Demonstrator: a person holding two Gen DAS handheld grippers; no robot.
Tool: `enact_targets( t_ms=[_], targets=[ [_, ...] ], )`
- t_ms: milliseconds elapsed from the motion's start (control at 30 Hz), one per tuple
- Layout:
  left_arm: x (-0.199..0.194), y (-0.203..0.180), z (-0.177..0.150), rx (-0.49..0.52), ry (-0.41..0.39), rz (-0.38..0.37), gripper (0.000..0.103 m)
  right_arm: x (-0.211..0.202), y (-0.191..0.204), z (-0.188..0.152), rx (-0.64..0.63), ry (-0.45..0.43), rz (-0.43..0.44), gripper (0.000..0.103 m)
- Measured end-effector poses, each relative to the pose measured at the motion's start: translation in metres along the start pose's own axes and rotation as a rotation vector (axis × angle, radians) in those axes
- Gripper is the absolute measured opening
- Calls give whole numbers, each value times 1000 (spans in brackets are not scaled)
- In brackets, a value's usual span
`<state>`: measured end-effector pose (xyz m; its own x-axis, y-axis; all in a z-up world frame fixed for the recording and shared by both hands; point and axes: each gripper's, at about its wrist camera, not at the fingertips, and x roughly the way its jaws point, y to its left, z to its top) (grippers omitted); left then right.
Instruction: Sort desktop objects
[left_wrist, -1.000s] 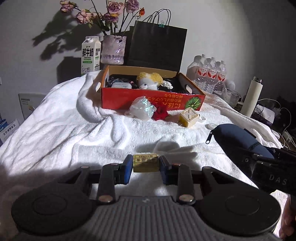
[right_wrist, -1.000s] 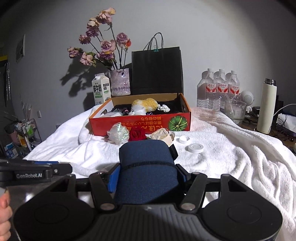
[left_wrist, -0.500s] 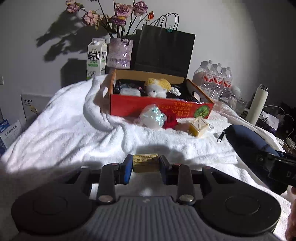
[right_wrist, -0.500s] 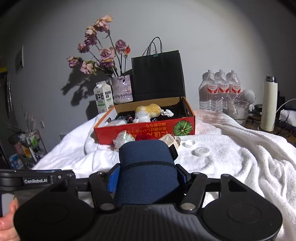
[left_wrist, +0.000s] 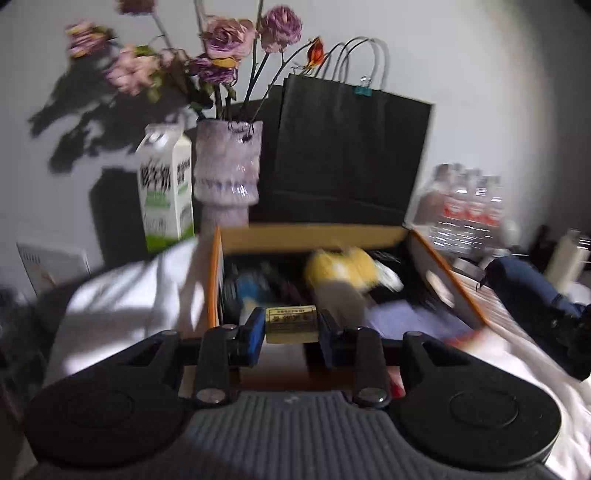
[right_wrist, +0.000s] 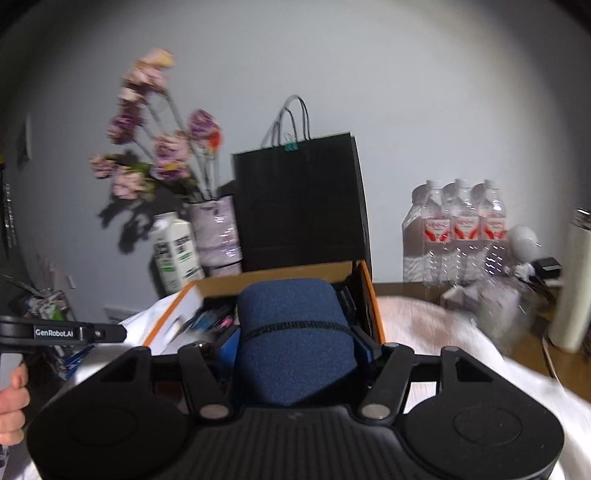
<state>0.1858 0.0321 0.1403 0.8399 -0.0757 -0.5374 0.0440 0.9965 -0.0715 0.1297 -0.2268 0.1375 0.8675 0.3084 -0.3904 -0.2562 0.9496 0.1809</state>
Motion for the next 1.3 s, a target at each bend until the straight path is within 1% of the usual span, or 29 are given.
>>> enact_targets(
  t_ms=[67, 100, 167, 233, 300, 367, 400, 467, 500, 533, 567, 600, 633, 667, 700, 733, 767, 833, 933, 1000, 1067, 1133, 1300],
  targets=[
    [41, -2, 19, 51, 14, 20, 32, 46, -9, 21, 31, 39, -14, 60],
    [60, 0, 26, 35, 25, 38, 32, 69, -14, 29, 53, 70, -17, 60],
    [95, 5, 37, 8, 63, 37, 32, 111, -20, 39, 95, 119, -20, 60],
    [122, 9, 44, -3, 72, 47, 32, 145, -21, 43, 111, 159, -55, 60],
    [143, 14, 48, -32, 73, 76, 32, 174, -18, 43, 89, 195, -88, 60],
    [163, 16, 49, -30, 100, 77, 32, 198, -15, 43, 80, 232, -115, 60],
    [173, 16, 48, -21, 119, 89, 32, 210, -14, 42, 74, 246, -129, 60],
    [188, 18, 46, -10, 144, 122, 38, 231, -10, 39, 30, 264, -173, 61],
    [192, 19, 44, -10, 150, 142, 47, 241, -8, 38, 9, 281, -190, 63],
    [193, 20, 43, -13, 152, 150, 49, 249, -6, 35, -4, 307, -199, 64],
    [193, 22, 42, -18, 154, 141, 50, 255, -7, 34, -5, 330, -206, 65],
    [192, 24, 42, -22, 161, 130, 56, 258, -7, 33, -1, 341, -215, 66],
    [189, 26, 43, -29, 160, 117, 60, 259, -7, 34, 0, 346, -220, 68],
    [185, 28, 45, -37, 159, 104, 62, 257, -7, 36, -2, 346, -221, 73],
    [180, 29, 48, -45, 158, 110, 69, 254, -7, 39, -1, 345, -218, 77],
    [174, 29, 52, -51, 151, 118, 73, 250, -9, 43, 2, 343, -208, 79],
    [169, 29, 56, -57, 149, 110, 75, 245, -10, 48, 9, 338, -199, 80],
    [156, 27, 64, -66, 149, 117, 87, 234, -10, 60, 22, 335, -193, 80],
    [135, 17, 71, -38, 161, 175, 91, 216, -7, 75, 41, 349, -179, 83],
    [126, 12, 73, -21, 211, 215, 95, 203, -3, 81, 32, 362, -180, 85],
    [116, 6, 73, -9, 271, 240, 96, 189, 1, 84, 13, 366, -182, 85],
    [102, 2, 69, -3, 295, 244, 96, 173, 5, 86, 6, 365, -178, 85],
    [61, -7, 55, -1, 309, 222, 97, 133, 14, 87, -23, 350, -157, 87]
  ],
)
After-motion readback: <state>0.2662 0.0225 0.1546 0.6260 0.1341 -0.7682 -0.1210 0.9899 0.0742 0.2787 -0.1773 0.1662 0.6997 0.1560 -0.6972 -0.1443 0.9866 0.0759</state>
